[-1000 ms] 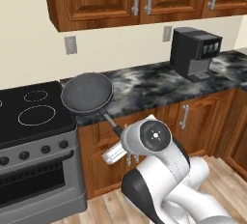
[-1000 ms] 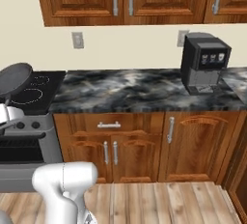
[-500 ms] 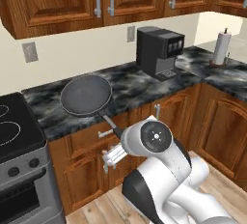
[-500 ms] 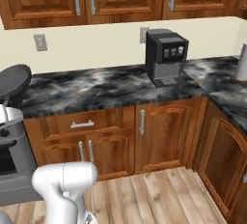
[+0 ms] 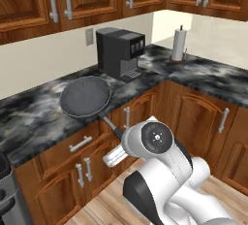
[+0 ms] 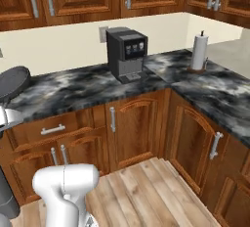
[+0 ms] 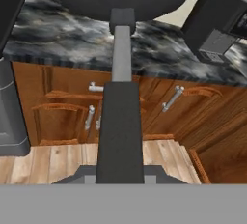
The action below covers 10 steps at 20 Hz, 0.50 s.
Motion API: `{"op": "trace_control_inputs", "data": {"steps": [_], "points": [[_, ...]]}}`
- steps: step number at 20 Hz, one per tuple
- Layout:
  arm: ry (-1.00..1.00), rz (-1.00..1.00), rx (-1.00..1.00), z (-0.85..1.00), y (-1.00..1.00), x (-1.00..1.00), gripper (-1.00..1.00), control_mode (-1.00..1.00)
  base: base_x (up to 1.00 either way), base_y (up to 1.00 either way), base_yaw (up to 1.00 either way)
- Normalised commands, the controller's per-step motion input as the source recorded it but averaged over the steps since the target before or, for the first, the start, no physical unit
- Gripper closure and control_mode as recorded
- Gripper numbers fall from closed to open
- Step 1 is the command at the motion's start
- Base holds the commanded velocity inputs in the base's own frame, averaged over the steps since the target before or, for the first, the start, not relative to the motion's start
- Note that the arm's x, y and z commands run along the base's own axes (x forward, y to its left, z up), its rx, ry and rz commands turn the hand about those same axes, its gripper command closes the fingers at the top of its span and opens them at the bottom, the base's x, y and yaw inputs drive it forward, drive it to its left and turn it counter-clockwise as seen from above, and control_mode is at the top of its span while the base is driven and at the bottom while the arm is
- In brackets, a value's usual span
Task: Move the pot and pan from the stove into the sink.
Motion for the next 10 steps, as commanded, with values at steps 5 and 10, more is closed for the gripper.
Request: {"op": "trace_control_inputs", "data": {"steps": [5,10], "points": [[0.0,0.0,0.0,0.0,0.0,0.0,1.0,1.0,0.06,-0.27,-0.44],[0.0,0.0,0.0,0.0,0.0,0.0,1.0,1.0,0.07,-0.32,-0.42]]}}
